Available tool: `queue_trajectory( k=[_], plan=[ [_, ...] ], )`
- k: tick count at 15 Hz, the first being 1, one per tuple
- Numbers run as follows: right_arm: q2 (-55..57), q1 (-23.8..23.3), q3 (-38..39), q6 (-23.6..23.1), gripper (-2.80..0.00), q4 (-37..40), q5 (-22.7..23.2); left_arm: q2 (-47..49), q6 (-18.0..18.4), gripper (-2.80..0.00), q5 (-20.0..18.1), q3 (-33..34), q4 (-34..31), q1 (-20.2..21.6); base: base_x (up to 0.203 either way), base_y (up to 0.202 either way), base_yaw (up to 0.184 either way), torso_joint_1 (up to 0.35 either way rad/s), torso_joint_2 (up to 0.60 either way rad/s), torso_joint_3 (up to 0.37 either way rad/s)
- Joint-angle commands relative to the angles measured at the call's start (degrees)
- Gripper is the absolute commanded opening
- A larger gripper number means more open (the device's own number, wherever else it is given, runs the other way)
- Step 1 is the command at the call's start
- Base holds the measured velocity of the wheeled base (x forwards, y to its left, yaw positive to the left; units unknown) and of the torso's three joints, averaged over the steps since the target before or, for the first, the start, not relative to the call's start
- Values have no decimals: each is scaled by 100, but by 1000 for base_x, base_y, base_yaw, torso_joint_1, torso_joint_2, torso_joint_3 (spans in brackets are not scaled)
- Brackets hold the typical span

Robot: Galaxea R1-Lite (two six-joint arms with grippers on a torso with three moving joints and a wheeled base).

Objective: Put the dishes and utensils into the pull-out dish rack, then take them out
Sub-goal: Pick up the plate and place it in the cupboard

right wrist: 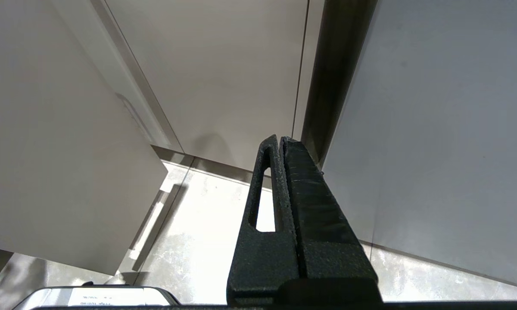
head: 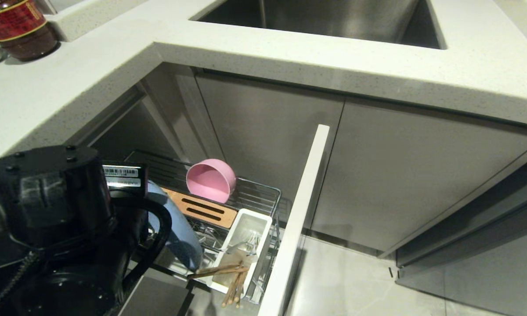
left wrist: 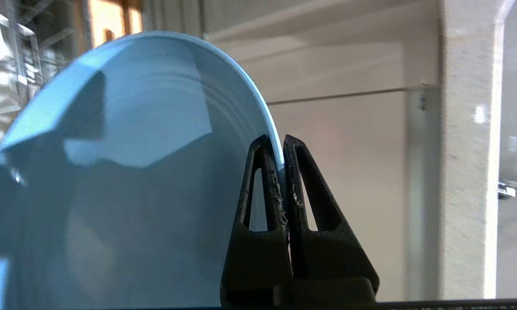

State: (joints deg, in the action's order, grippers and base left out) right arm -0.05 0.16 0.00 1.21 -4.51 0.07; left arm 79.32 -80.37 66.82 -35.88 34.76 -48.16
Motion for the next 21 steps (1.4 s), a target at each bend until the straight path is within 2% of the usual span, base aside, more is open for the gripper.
queue_trajectory(
  k=[1,10,18,21],
  plan=[
    [-4,2,149,2,-280,-6,1,127,-138,-280,33,25,16,52,0,0,0,0,0,0],
    [-4,2,149,2,-280,-6,1,-374,-14,-280,33,-183,57,-62,0,0,0,0,0,0],
    [-4,2,149,2,-280,-6,1,-102,-137,-280,-1,256,610,-45,0,0,0,0,0,0],
    [-4,2,149,2,-280,-6,1,41,-162,-280,-118,309,612,9,0,0,0,0,0,0]
  ],
)
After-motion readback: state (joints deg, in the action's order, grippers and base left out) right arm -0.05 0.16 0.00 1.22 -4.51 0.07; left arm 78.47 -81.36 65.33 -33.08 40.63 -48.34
